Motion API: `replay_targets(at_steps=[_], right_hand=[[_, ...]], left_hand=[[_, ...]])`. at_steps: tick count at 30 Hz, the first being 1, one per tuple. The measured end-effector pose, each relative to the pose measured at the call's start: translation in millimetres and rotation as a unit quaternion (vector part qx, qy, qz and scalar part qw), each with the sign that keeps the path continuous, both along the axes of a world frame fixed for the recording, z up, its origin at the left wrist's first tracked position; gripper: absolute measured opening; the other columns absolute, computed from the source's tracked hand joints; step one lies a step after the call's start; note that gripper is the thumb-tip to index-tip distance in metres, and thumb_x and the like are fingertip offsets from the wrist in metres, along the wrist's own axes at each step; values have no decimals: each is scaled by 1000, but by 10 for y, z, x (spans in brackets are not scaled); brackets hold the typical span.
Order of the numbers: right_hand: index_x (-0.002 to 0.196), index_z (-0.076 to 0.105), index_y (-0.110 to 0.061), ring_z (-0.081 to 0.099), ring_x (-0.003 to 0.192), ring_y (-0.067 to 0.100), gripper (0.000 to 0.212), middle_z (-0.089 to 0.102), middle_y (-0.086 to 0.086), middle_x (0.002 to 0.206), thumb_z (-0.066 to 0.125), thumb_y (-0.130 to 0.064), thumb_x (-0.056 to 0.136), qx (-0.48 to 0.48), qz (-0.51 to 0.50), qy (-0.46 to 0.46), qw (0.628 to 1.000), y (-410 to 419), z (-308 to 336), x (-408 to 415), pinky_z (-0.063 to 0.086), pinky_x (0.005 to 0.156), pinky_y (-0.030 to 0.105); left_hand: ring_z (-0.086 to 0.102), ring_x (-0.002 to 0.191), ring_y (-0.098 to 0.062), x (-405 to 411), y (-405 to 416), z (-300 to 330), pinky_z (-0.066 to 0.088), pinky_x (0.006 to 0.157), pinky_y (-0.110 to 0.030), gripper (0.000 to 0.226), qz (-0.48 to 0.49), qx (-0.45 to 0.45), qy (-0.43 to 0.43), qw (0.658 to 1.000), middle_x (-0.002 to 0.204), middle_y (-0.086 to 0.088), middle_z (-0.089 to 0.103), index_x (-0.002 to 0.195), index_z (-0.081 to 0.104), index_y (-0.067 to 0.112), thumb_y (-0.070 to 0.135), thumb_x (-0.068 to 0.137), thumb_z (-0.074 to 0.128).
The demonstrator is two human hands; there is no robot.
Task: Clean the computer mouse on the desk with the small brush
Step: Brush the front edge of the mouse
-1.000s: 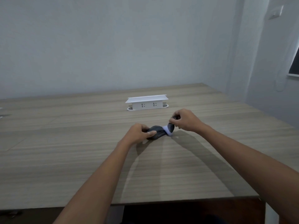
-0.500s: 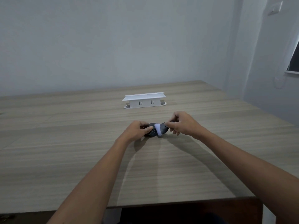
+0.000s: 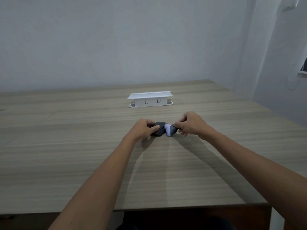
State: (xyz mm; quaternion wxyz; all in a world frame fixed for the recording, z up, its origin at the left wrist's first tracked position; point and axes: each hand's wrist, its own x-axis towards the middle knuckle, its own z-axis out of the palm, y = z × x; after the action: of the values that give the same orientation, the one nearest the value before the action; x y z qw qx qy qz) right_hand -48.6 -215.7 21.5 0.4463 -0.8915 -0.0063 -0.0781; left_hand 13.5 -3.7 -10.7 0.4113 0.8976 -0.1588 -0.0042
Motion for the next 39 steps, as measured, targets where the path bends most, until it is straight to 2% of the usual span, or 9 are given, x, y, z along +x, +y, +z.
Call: replay_targets(at_steps=[4,9,14,19,24,30,34,36,39], right_hand=[[69,73,0,63,53,15,21,68,11,61,65,-9,87,46,51,73,995,45,23,-4,51,49,22],[70,77,0,64,50,18,20,69,12,58,62,-6,82,27,-38,13,999,-45,3,95,51,46,22],[73,73,2,63,50,13,20,67,9,58,66,-9,88,65,65,89,992,47,23,36,50,47,20],[62,76,-7,62,50,17,24,67,12,58,62,-5,82,43,-26,17,999,23,-3,115,49,44,20],[67,70,-2,60,49,12,24,65,7,56,64,-8,89,75,60,95,991,110,37,56,49,45,19],[61,75,-7,61,49,16,25,66,10,55,61,-8,82,54,-37,9,998,32,1,126,50,46,22],[81,71,7,59,47,13,18,65,12,61,63,-7,91,123,51,102,986,121,17,70,49,43,19],[77,71,7,61,48,16,20,66,17,64,63,-6,90,139,24,84,986,115,-6,116,52,47,21],[61,75,-6,64,53,21,26,69,16,61,63,-8,84,97,-55,10,994,15,-38,153,56,54,27]], left_hand=[[70,92,-18,9,-24,35,52,89,-32,27,-10,13,1,1000,103,-5,77,113,75,11,28,93,68],[72,93,-25,-1,-34,47,53,91,-36,28,5,19,6,1000,102,-8,77,115,73,11,28,93,67],[72,102,-25,13,-40,57,55,94,-38,30,-2,18,4,1000,105,-6,77,116,73,11,28,92,68],[73,96,-31,6,-42,58,55,90,-40,28,7,20,6,1000,101,-8,77,113,73,8,27,93,68],[68,93,-19,1,-53,73,51,87,-29,27,-4,16,-3,1000,104,-7,75,114,73,7,24,94,67],[67,94,-18,-27,-52,75,50,87,-29,27,2,12,-3,1000,100,-3,72,115,71,7,24,94,67],[68,94,-19,-21,-56,75,52,90,-33,28,-2,8,-5,1000,106,-9,75,114,72,7,25,93,68],[66,92,-17,-28,-60,75,51,87,-32,29,2,12,-4,1000,108,-9,75,116,71,6,25,94,67],[63,92,-16,-61,-70,92,46,82,-26,31,6,20,-4,1000,106,-5,71,120,69,6,24,95,65]])
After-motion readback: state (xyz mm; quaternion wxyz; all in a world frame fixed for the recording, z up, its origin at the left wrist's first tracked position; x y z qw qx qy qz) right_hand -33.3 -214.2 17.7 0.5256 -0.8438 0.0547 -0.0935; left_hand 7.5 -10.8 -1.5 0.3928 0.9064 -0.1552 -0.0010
